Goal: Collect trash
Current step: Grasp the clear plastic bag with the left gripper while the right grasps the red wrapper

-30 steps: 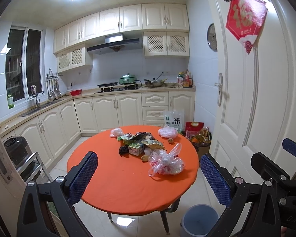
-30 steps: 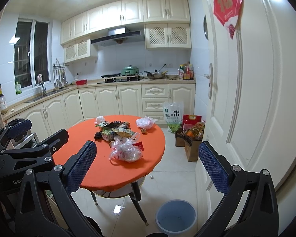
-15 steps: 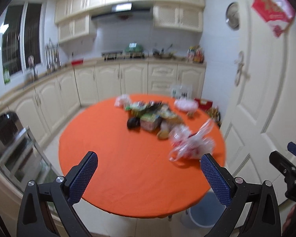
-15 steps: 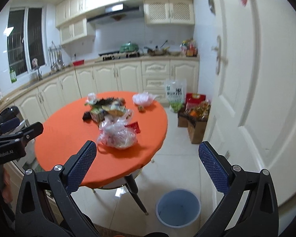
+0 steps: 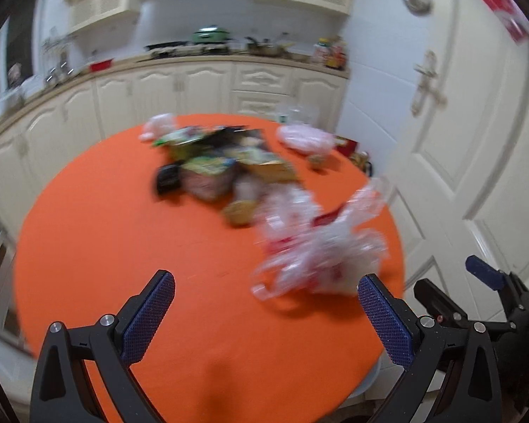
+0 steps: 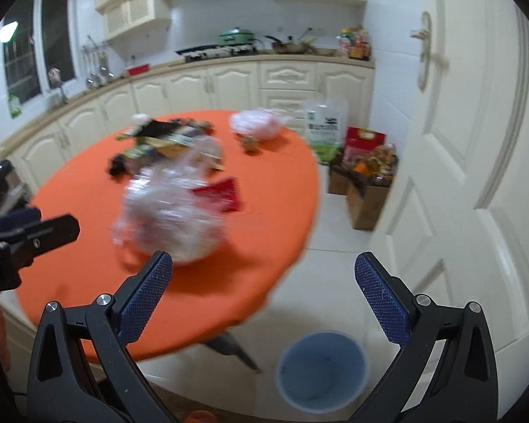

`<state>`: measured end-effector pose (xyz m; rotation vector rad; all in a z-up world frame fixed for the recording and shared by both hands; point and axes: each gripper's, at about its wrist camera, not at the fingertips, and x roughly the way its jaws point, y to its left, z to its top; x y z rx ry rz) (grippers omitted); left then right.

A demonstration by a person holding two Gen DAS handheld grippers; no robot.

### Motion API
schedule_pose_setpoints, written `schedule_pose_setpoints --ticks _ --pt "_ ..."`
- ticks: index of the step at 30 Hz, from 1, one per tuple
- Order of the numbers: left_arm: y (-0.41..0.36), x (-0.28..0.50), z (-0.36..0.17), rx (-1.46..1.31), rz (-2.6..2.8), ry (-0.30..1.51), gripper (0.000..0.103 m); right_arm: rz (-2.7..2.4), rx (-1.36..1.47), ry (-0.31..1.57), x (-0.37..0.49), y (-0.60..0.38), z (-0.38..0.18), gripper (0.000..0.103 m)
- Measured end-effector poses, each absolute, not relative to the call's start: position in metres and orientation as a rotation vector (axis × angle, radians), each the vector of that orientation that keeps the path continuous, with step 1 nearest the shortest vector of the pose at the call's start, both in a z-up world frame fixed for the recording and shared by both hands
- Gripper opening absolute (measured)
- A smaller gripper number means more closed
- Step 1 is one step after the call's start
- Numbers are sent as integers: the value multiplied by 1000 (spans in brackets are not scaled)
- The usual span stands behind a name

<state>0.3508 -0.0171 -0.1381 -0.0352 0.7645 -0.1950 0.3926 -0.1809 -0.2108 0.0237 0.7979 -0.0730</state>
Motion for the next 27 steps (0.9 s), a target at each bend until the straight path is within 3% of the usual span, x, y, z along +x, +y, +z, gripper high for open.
schedule_pose_setpoints --ticks 3,9,11,13,15,21,27 --pt "-40 371 -149 31 -189 755 102 -90 61 806 390 -205 -212 103" --pt "-60 412 -173 34 -197 784 83 -76 86 812 398 -223 -218 103" --pt "-56 416 -173 6 -236 783 67 -59 88 816 404 -222 -220 103" --pt "-54 416 -169 -13 -271 779 42 -45 91 814 408 -220 -221 103" --pt "-43 415 -168 -32 -298 775 35 -32 91 807 412 -216 -220 103" --pt "2 388 -160 -66 -276 748 19 28 68 800 428 -196 -217 103" --pt "48 358 -155 -49 -198 730 18 101 67 845 457 -169 -228 103"
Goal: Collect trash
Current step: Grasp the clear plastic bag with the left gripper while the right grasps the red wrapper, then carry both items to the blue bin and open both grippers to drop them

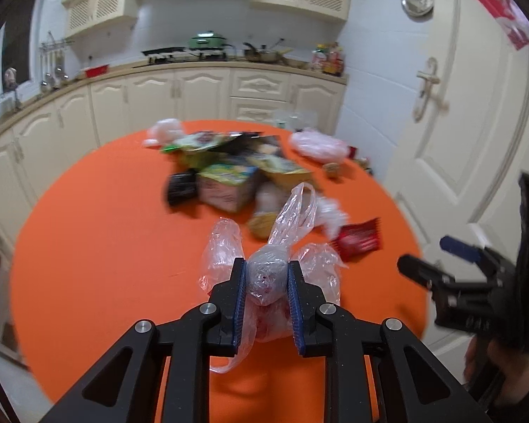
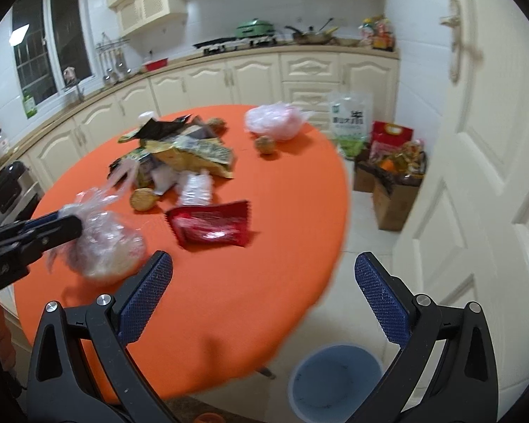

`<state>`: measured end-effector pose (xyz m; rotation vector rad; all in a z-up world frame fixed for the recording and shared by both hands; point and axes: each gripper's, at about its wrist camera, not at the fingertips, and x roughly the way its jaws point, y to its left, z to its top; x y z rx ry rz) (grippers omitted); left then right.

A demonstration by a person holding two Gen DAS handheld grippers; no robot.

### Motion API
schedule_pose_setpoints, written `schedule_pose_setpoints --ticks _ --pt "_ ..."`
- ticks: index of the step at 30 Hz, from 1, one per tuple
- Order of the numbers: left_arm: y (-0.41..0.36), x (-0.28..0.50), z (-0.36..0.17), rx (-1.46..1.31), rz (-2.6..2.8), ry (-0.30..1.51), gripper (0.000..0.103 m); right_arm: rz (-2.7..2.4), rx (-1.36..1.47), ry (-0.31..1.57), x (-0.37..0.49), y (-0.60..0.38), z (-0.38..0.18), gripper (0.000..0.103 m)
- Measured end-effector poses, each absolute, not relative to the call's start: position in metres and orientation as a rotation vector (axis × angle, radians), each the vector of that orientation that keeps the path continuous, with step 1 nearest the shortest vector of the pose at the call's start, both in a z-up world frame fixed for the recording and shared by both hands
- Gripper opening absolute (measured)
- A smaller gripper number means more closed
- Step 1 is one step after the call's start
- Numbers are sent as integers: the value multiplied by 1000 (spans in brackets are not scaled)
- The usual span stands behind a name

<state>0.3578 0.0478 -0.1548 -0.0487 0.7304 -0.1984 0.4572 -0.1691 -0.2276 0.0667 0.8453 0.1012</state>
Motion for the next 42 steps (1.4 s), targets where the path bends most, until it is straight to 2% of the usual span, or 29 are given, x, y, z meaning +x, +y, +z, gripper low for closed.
schedule_pose_setpoints --ticks 9,12,14,16,17,18,21,22,25,28,32,33,42 --pt "77 336 -158 -78 -153 718 19 155 23 952 515 -126 -249 103" --pt "71 339 -158 -56 -145 696 24 126 -20 990 528 -119 -257 103" --pt "67 341 -160 -44 -134 682 34 106 -35 1016 536 -120 -264 103" --pt "62 346 -162 -34 -123 670 71 137 2 1005 536 -125 -262 103" --pt "60 347 -165 -29 -124 672 78 143 6 1007 536 -127 -262 101" --pt "59 352 -167 -25 -129 676 79 145 1 1015 535 -129 -263 97" --pt "56 366 -175 -38 -144 716 78 131 -38 1016 533 -129 -262 86" --pt "57 371 -177 -55 -154 730 72 123 -51 1013 532 -129 -262 80" --pt "58 376 -177 -120 -227 750 52 127 -45 990 524 -132 -261 72" --pt "58 373 -174 -125 -248 748 41 134 -42 969 516 -132 -259 68" --pt "59 366 -171 -133 -259 736 37 199 25 934 501 -134 -249 47" --pt "61 363 -169 -138 -263 732 37 218 39 928 498 -134 -248 30" --pt "59 325 -148 -132 -277 693 37 310 148 867 471 -133 -238 22"
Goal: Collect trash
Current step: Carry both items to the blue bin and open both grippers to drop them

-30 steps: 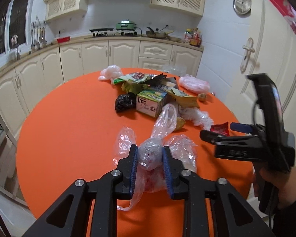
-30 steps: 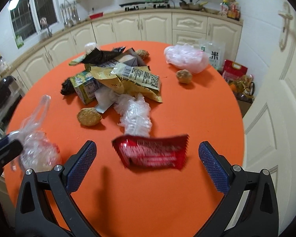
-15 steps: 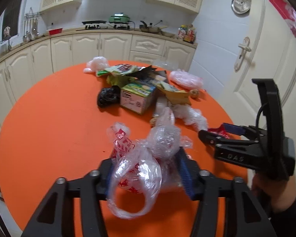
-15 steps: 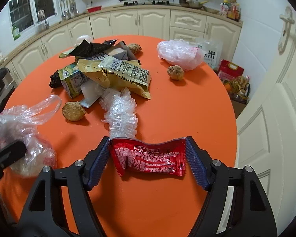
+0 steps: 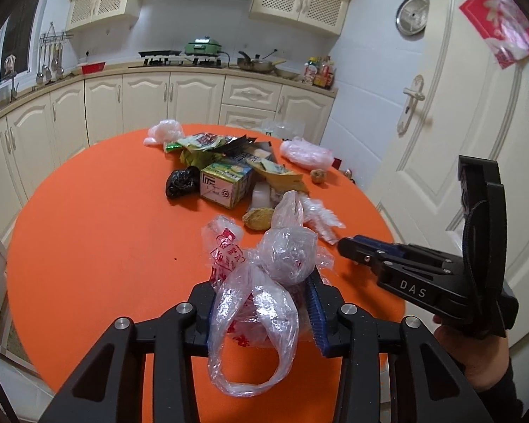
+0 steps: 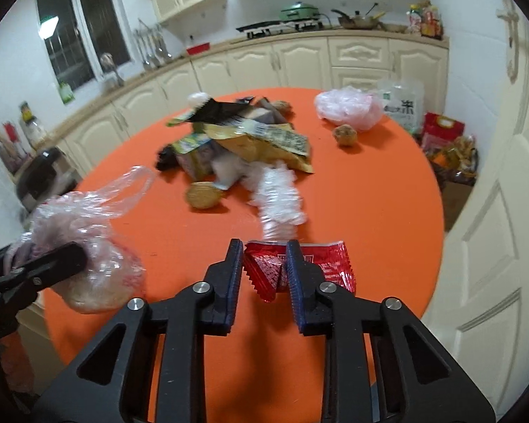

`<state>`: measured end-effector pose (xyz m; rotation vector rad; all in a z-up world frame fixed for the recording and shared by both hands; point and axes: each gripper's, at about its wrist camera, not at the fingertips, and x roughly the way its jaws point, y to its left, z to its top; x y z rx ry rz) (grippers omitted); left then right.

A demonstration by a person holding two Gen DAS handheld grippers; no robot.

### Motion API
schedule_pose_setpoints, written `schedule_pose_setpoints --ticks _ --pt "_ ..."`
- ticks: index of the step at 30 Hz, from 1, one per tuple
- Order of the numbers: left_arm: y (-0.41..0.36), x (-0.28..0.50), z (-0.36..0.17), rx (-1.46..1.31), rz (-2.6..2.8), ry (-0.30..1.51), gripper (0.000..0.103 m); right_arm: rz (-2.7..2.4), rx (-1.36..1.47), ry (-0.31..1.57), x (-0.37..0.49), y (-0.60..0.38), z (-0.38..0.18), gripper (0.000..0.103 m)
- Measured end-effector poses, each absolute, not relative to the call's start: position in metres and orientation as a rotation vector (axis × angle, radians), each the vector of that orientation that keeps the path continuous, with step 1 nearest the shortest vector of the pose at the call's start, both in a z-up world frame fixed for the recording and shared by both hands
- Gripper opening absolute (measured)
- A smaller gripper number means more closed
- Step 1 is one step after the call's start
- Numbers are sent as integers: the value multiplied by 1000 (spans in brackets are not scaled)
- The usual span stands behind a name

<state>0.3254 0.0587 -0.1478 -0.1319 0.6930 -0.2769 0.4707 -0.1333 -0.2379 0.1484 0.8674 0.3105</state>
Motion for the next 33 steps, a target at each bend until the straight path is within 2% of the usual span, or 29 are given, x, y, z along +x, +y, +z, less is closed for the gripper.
schedule_pose_setpoints --ticks 6,20,26,33 --pt "53 303 -135 -112 -271 672 37 417 272 838 461 -128 -236 21" --pt "22 266 -103 -64 -329 610 37 407 266 739 423 -150 -188 20" --pt "-35 259 -97 -6 -436 604 37 300 250 712 382 -206 -167 20" --pt "-130 270 -124 94 -583 680 37 157 277 766 344 -279 -189 21"
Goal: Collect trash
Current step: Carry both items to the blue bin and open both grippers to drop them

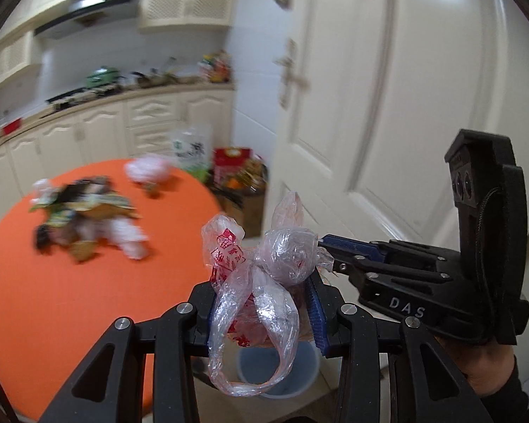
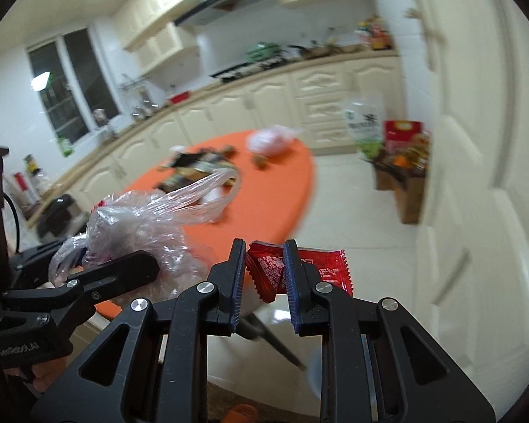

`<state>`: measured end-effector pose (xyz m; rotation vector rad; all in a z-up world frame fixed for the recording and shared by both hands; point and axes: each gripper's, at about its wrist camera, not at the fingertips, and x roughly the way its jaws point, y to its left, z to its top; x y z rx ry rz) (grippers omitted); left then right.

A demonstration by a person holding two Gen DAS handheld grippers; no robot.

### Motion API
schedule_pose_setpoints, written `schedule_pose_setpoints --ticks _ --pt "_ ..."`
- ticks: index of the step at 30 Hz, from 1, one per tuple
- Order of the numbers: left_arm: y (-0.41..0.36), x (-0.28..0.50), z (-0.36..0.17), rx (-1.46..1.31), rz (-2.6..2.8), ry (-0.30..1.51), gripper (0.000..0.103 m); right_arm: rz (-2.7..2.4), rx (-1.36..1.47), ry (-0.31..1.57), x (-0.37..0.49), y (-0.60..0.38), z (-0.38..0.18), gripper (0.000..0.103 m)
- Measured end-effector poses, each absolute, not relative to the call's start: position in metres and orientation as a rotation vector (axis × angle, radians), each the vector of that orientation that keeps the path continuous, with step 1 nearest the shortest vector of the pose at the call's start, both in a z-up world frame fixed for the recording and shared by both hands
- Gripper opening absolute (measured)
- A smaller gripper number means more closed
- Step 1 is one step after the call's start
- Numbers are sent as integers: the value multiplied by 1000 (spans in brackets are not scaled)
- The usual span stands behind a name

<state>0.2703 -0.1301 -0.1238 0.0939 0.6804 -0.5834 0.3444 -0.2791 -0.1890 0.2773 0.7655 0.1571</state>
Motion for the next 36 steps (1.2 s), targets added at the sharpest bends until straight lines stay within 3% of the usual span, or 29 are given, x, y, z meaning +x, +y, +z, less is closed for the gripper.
schedule_pose_setpoints --ticks 11,19,26,33,36 --pt "-233 331 -222 279 -647 896 37 37 362 934 341 -356 -295 21" --pt "-273 396 -274 310 -635 1027 45 21 398 1032 352 -379 -355 21" --pt "-292 419 -278 315 -604 1036 69 45 426 1060 357 -378 -377 21" --pt "-272 394 -263 286 -572 993 70 50 470 1048 357 -380 -379 21" --pt "-262 366 -242 295 -557 952 70 57 478 1059 358 -377 -379 27"
